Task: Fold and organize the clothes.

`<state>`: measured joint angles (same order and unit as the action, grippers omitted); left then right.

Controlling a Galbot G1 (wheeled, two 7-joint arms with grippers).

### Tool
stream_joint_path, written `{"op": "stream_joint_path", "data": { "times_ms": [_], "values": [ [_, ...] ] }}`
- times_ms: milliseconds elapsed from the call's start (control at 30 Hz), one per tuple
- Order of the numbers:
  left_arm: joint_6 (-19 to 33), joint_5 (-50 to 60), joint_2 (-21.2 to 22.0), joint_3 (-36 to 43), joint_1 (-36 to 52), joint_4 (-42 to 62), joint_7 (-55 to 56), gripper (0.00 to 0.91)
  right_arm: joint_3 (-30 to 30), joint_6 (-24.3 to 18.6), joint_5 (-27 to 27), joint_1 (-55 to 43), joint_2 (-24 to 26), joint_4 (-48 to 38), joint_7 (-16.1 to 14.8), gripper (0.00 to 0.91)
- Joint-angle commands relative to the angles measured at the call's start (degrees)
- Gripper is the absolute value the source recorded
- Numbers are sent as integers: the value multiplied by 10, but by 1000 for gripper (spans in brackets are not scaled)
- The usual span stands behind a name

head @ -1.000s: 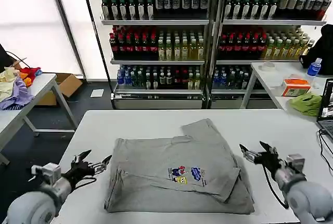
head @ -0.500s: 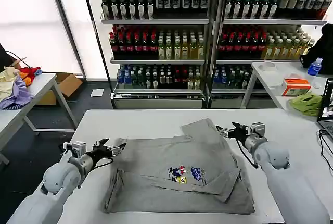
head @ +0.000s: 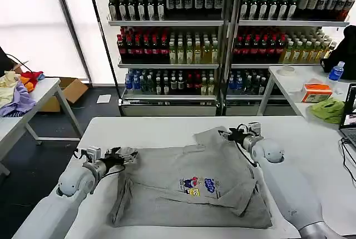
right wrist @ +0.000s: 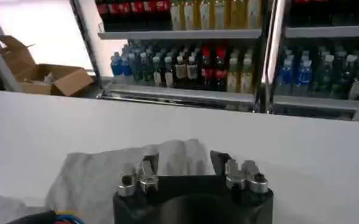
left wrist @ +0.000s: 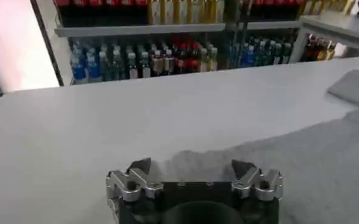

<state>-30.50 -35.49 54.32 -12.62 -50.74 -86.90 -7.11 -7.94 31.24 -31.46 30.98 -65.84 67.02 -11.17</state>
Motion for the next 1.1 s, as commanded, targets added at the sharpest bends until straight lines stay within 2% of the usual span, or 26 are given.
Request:
{"op": "stream_joint_path", "data": {
  "times_ms": [33, 567, 800, 967, 1100],
  "values": [
    [3, 8, 5, 11, -7, 13, -4, 10, 18, 1, -4, -25, -21, -40, -4, 0],
    [24, 2, 11, 15, -14, 12, 0, 20, -4, -2, -49, 0, -18, 12, 16, 0],
    [36, -19, 4, 9, -6, -13, 16, 20, -45, 8, -99, 55, 5, 118, 40, 0],
    [34, -40, -11, -11, -12, -78, 26, 20, -72, 19, -133, 107, 30, 204, 52, 0],
    [34, -50, -23, -37, -39, -128, 36, 20, -121, 18, -152, 190, 57, 296, 61, 0]
  ]
}}
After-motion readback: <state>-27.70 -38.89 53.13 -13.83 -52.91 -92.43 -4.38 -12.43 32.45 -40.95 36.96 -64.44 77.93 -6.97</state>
